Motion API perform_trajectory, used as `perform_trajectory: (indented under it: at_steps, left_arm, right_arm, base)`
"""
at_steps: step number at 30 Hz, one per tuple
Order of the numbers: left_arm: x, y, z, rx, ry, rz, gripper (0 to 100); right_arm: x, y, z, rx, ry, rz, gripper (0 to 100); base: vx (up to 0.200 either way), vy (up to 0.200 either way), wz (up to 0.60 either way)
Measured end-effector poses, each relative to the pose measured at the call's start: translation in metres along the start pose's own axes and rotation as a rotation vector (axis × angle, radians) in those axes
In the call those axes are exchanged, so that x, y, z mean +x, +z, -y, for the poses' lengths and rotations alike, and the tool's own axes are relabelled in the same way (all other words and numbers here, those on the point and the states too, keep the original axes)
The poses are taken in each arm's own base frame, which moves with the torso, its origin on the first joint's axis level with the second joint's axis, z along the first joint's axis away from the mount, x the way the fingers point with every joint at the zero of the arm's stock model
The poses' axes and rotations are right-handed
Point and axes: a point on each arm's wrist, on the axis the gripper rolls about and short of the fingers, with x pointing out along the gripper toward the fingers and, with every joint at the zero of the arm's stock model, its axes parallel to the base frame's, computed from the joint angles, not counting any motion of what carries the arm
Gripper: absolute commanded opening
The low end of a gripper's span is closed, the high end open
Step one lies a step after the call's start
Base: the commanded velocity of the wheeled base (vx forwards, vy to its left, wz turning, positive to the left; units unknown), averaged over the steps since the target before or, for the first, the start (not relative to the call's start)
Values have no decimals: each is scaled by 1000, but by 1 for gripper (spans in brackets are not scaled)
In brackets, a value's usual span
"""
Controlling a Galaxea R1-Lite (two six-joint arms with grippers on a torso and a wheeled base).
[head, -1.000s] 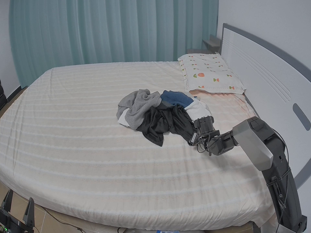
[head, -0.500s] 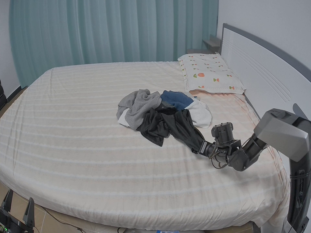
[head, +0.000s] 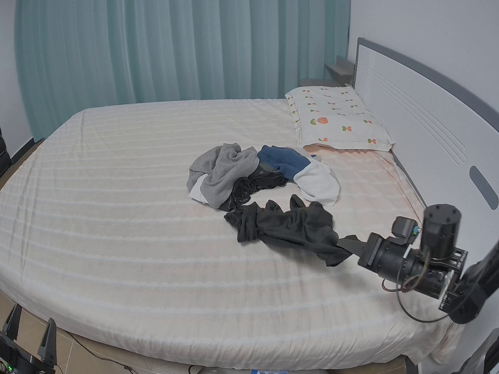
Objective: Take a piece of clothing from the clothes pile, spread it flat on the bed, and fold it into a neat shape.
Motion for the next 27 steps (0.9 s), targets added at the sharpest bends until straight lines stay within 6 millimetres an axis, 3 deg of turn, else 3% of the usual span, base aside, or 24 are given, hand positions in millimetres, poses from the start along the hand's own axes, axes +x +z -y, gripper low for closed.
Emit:
perform_trajectory:
  at_steps: [6,14,22,27]
  left_arm:
    - [0,-2,1,62,-59,-21,100]
    - [0,0,2,47,-76,-13,100]
    - [9,53,7,-51,-186,-14,100]
    - [38,72,13,-69,-265,-165,100]
  right_arm:
    - [-44,-3,-14,31,148,27,0]
    - [-58,-1,-20,22,203,60,0]
    - [-60,-1,-21,20,219,69,0]
    - [-58,1,-24,17,226,80,0]
  base:
    - [0,0,0]
    - [0,0,0]
    - [0,0,0]
    - [0,0,0]
